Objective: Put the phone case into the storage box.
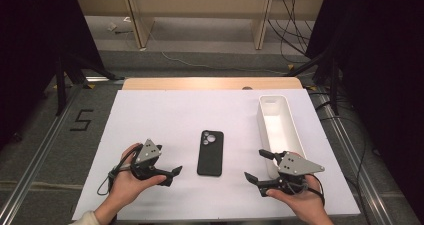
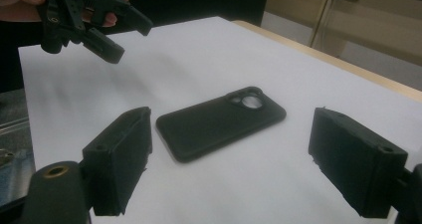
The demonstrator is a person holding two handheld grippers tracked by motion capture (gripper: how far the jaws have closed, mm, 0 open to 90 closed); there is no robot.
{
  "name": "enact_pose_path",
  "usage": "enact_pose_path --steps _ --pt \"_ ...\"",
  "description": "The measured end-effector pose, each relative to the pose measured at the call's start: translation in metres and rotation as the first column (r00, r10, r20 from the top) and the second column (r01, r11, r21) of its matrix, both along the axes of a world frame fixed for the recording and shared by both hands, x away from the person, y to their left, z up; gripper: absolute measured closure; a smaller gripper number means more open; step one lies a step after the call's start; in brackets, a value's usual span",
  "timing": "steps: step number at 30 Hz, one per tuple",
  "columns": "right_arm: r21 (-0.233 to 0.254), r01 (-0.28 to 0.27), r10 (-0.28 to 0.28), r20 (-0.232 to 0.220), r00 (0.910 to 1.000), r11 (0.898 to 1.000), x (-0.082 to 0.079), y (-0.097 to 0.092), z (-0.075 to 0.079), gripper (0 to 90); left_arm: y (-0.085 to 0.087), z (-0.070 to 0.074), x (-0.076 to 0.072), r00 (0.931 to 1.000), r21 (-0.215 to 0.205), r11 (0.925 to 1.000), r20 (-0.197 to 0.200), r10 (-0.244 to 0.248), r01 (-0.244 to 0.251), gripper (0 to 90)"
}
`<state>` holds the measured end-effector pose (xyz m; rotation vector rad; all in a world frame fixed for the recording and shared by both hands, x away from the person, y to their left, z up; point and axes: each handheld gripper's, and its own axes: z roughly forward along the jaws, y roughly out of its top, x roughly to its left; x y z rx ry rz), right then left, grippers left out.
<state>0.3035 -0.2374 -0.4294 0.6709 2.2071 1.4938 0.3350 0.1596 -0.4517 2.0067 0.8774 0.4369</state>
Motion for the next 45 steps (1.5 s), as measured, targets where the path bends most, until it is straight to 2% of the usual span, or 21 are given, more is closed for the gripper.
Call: enact_pose_path --steps 6,9,10,12,14,16,18,19,21,23,24,26,28,29,33,35,44,45 --pt "0.003 0.001 -0.001 0.000 1.0000 1.000 0.000 0.000 0.000 18.5 0.000 0.000 -0.001 1.0000 0.000 1.0000 0.001 0.000 0.000 2.5" --pt "0.001 -0.002 0.002 0.001 1.0000 1.000 0.000 0.001 0.000 18.5 0.000 0.002 -0.001 1.0000 -0.009 1.0000 0.007 -0.004 0.004 7.1" --pt "0.003 -0.001 0.001 -0.001 1.0000 1.000 0.000 0.001 0.001 18.5 0.000 0.002 -0.001 1.0000 -0.009 1.0000 0.007 -0.004 0.004 11.8" --pt "0.004 0.000 0.000 -0.001 1.0000 1.000 0.000 0.001 0.001 18.5 -0.002 0.005 0.000 0.9997 -0.016 0.9998 0.018 0.013 -0.013 27.0" --pt "0.003 0.000 0.000 0.000 1.0000 1.000 0.000 0.002 0.000 18.5 -0.004 0.006 0.002 0.9997 -0.019 0.9997 0.018 0.014 -0.014 46.7" --pt "0.002 0.000 0.000 -0.003 1.0000 1.000 0.000 0.002 0.000 18.6 -0.014 0.009 0.006 0.9998 0.000 0.9999 0.016 -0.011 0.011 62.3" --pt "0.003 -0.002 0.002 -0.003 1.0000 1.000 0.001 0.003 0.000 18.6 -0.018 0.010 0.007 0.9997 0.003 0.9998 0.012 -0.020 0.020 82.8" --pt "-0.001 -0.001 0.001 -0.001 1.0000 1.000 0.001 0.003 0.001 18.6 -0.026 0.011 0.009 0.9990 0.001 0.9991 -0.012 -0.043 0.043 88.9" --pt "0.001 0.001 -0.001 0.000 1.0000 1.000 0.001 0.003 0.001 18.8 -0.039 0.012 0.010 0.9963 0.029 0.9962 -0.029 -0.081 0.082 89.9" --pt "0.000 0.002 -0.002 -0.001 1.0000 1.000 0.001 0.003 0.001 18.8 -0.050 0.010 0.010 0.9935 0.037 0.9935 -0.041 -0.107 0.108 89.9" --pt "0.000 0.002 -0.002 -0.001 1.0000 1.000 0.001 0.003 0.001 18.8 -0.050 0.010 0.010 0.9935 0.037 0.9935 -0.041 -0.107 0.108 89.9" --pt "-0.002 0.001 -0.001 -0.001 1.0000 1.000 0.001 0.003 0.001 18.9 -0.071 0.007 0.012 0.9873 0.053 0.9870 -0.057 -0.149 0.152 89.9" --pt "0.000 0.002 -0.002 -0.002 1.0000 1.000 0.001 0.003 0.001 18.9 -0.080 0.005 0.015 0.9839 0.061 0.9837 -0.069 -0.165 0.169 89.9" --pt "0.002 0.002 -0.002 0.000 1.0000 1.000 0.001 0.003 0.000 18.9 -0.086 0.004 0.016 0.9827 0.068 0.9822 -0.072 -0.170 0.175 89.9" --pt "0.000 0.004 -0.004 -0.005 1.0000 1.000 0.001 0.002 0.000 19.0 -0.103 -0.001 0.022 0.9715 0.098 0.9729 -0.134 -0.196 0.209 89.9" --pt "0.002 0.004 -0.003 -0.005 1.0000 1.000 0.001 0.002 0.000 19.0 -0.109 -0.003 0.025 0.9670 0.115 0.9679 -0.151 -0.205 0.223 89.9" --pt "0.003 0.005 -0.005 -0.002 1.0000 1.000 0.001 0.002 0.000 19.2 -0.132 -0.009 0.032 0.9579 0.133 0.9584 -0.174 -0.228 0.253 89.9" --pt "0.004 0.005 -0.005 -0.003 1.0000 1.000 0.001 0.001 0.000 19.2 -0.138 -0.011 0.033 0.9551 0.130 0.9569 -0.181 -0.234 0.259 89.9"
